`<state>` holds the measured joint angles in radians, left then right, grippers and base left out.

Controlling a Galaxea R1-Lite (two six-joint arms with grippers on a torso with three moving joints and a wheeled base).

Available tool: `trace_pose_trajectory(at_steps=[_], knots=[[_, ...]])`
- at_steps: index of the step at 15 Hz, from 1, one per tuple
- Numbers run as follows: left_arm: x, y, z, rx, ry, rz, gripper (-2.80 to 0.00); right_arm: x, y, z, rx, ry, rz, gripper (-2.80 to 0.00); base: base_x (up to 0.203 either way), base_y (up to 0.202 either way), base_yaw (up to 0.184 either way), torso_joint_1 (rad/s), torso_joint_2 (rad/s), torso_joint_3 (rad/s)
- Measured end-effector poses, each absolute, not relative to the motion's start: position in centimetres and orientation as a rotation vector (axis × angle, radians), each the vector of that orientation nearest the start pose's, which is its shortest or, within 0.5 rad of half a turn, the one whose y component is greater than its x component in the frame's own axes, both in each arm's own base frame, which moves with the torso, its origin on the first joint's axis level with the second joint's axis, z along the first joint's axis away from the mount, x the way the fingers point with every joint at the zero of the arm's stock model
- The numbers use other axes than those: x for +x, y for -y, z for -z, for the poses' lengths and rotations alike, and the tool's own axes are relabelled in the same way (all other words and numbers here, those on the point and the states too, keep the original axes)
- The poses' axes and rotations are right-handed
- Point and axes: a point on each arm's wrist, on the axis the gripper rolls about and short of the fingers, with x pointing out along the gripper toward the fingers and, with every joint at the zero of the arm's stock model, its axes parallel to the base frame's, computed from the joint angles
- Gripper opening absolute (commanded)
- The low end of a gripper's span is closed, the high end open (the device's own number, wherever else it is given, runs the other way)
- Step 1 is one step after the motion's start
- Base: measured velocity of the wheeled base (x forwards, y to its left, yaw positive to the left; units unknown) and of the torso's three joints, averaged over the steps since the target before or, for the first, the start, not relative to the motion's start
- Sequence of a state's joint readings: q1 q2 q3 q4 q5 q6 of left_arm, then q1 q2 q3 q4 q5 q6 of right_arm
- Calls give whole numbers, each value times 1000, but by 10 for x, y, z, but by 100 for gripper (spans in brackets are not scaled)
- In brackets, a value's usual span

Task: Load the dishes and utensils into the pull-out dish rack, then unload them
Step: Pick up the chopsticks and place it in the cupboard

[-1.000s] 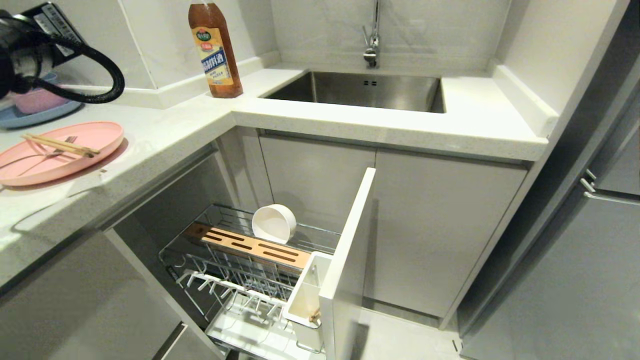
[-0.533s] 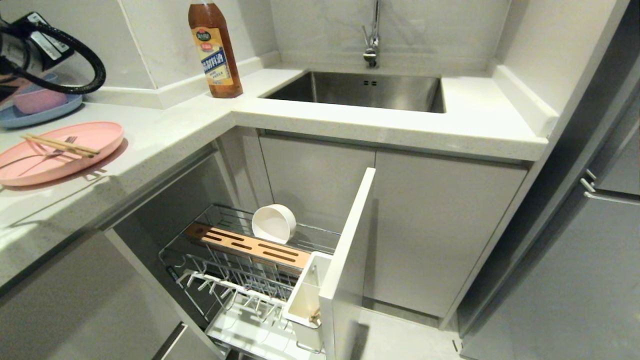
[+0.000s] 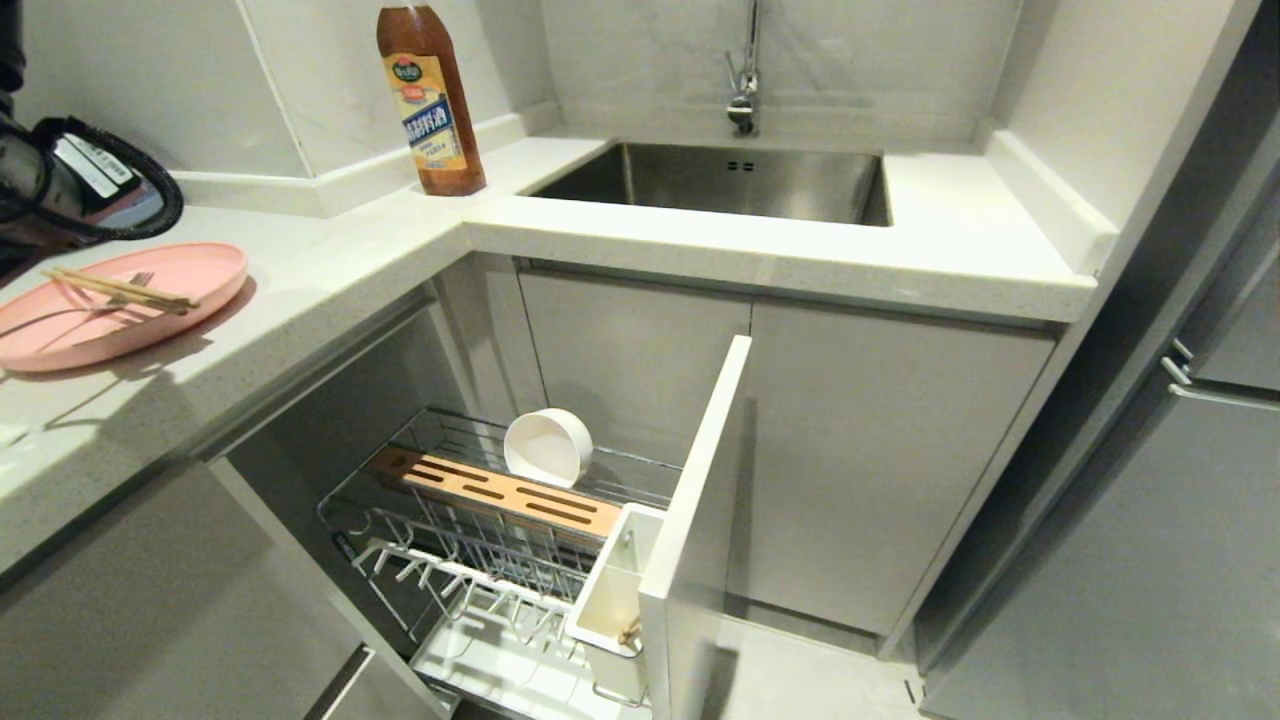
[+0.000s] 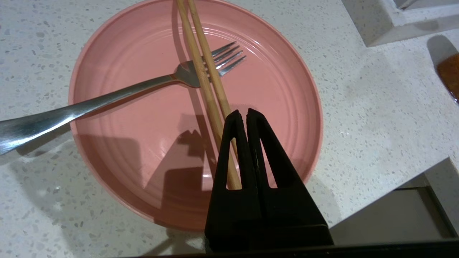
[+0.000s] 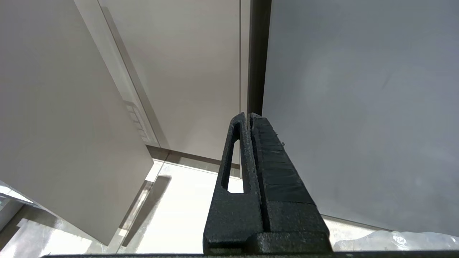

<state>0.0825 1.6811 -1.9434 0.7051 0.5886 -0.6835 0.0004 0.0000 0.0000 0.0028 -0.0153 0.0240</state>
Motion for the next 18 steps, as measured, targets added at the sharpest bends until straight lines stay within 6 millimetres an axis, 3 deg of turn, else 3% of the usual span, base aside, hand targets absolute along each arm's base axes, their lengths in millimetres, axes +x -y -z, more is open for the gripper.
trace_pose_trajectory(at_steps=[1,9,18], knots=[[270,-36,-373,-535,-196,-780,0,-23,0,-75,24,-3,15,-280,0,0,0,0,0,0],[277,-38,-364,-518,-241,-805,0,-23,0,-75,24,-3,15,-280,0,0,0,0,0,0],[298,-48,-345,-499,-309,-844,0,-23,0,-75,24,-3,15,-280,0,0,0,0,0,0]])
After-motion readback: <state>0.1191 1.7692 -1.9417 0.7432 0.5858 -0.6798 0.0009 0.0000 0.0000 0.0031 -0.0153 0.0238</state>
